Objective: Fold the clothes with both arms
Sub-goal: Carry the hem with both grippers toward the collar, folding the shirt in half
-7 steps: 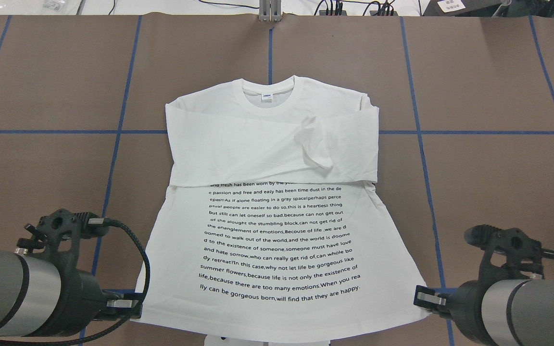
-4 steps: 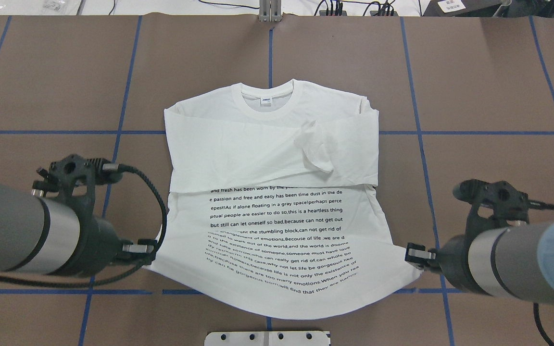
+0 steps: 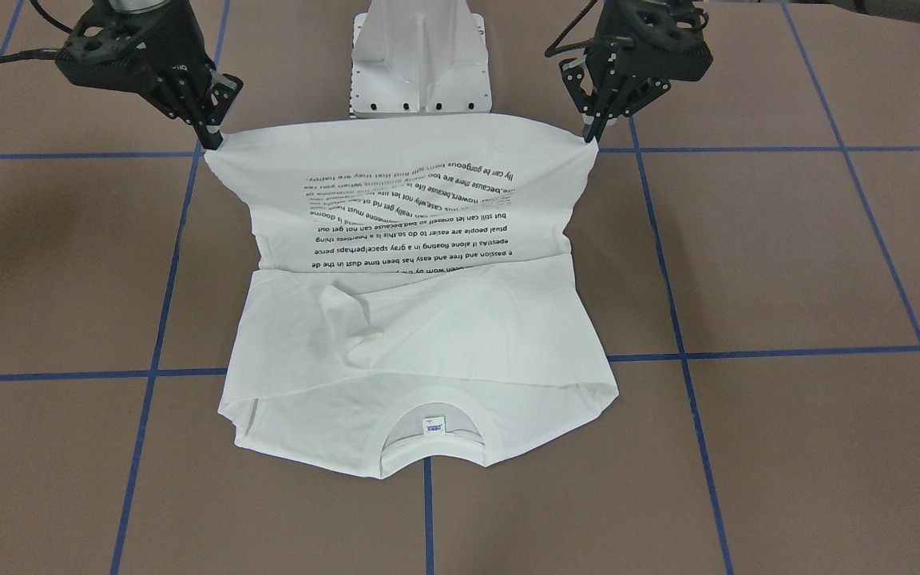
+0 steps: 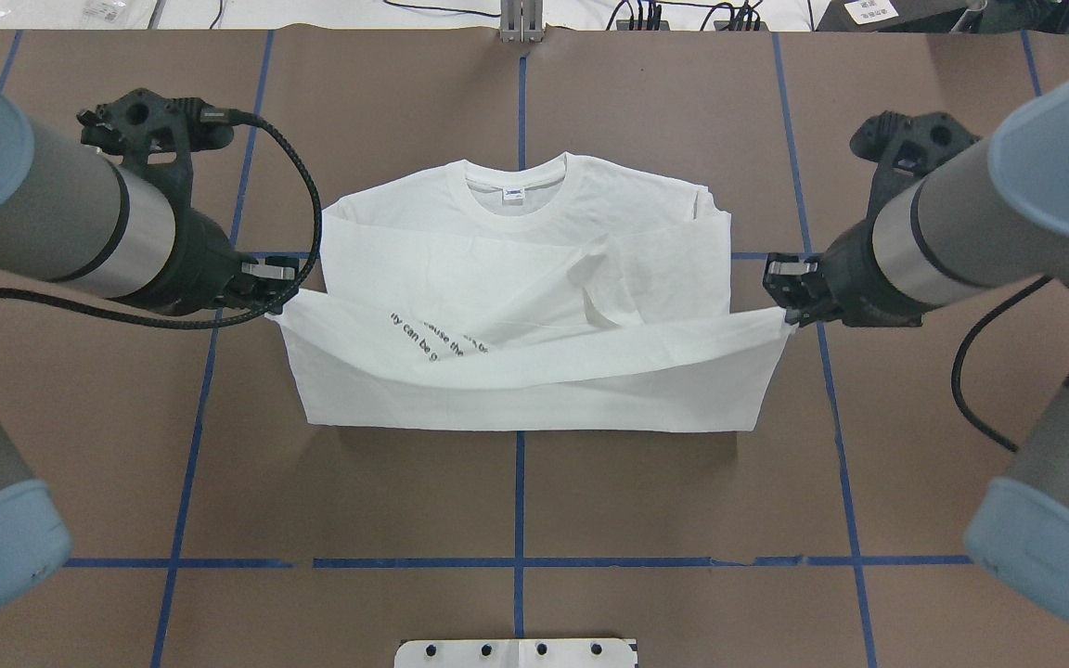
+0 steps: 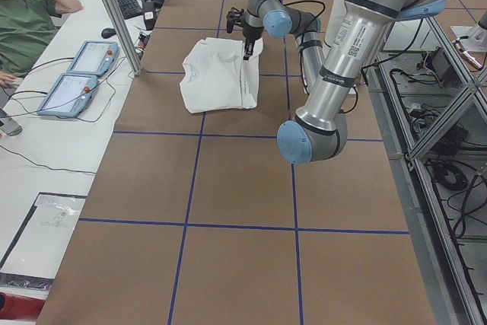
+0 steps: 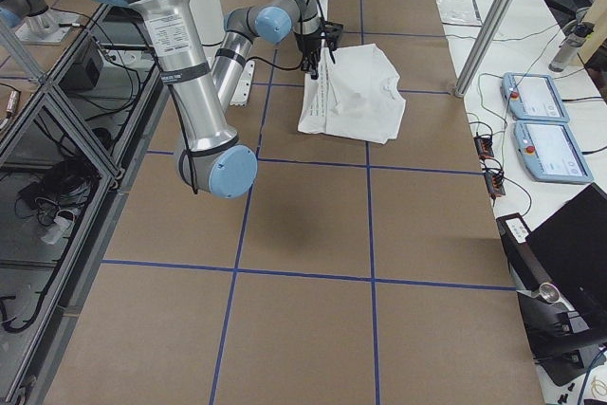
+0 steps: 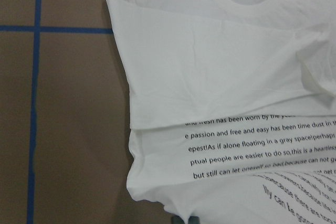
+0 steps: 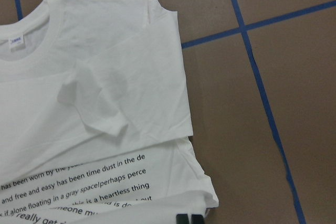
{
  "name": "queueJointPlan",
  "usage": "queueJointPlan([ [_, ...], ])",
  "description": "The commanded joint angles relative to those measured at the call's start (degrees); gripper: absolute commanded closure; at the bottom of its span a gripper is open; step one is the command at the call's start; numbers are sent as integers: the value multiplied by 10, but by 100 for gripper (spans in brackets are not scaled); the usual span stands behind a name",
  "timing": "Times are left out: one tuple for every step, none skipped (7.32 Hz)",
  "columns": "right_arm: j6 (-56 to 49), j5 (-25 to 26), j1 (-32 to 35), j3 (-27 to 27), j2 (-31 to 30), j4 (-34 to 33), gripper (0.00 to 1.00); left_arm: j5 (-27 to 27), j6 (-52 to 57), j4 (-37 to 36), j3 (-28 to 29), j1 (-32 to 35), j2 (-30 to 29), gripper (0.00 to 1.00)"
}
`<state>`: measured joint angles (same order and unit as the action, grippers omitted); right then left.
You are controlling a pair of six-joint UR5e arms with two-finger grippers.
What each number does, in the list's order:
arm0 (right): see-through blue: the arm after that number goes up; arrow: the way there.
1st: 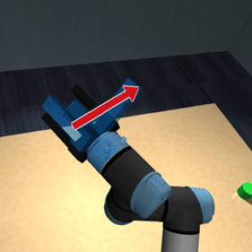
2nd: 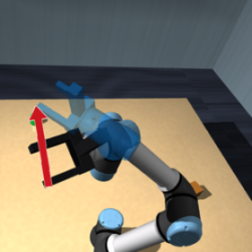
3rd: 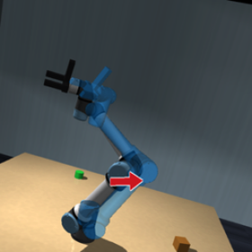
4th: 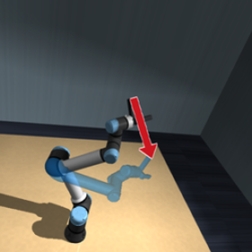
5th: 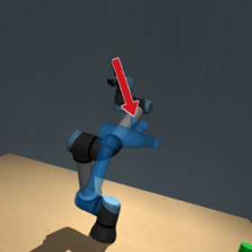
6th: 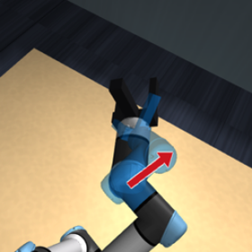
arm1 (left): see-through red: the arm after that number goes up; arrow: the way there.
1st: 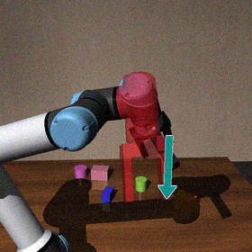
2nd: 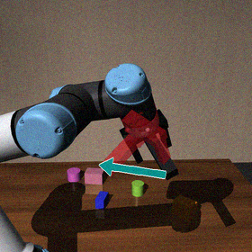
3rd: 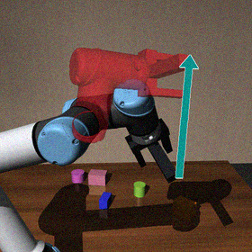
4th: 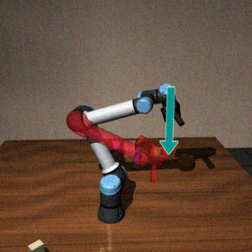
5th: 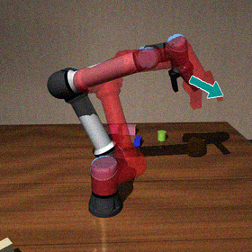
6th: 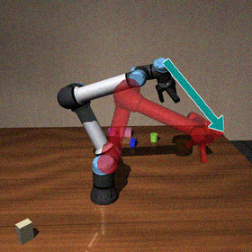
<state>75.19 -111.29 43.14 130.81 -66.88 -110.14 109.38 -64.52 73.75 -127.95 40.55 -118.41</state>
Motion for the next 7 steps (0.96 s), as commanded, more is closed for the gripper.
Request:
queueJointPlan([
  [-65, -36, 82, -58, 31, 3, 100, -7, 6, 20, 59, 17, -26, 100],
  [-97, -36, 103, -111, 60, 3, 100, -19, 6, 46, 82, 17, -26, 100],
  [-108, -34, 113, -152, 88, 5, 100, -22, 6, 85, 116, 18, -26, 100],
  [-108, -29, 113, -188, 115, 5, 100, -28, 6, 123, 150, 22, -27, 100],
  [-107, -23, 111, -236, 146, 13, 100, -34, 11, 152, 184, 26, -28, 100],
  [-106, -23, 110, -302, 168, 64, 100, -34, 33, 177, 223, 38, -37, 100],
  [-105, -22, 110, -370, 177, 132, 100, -34, 40, 197, 261, 48, -51, 100],
])
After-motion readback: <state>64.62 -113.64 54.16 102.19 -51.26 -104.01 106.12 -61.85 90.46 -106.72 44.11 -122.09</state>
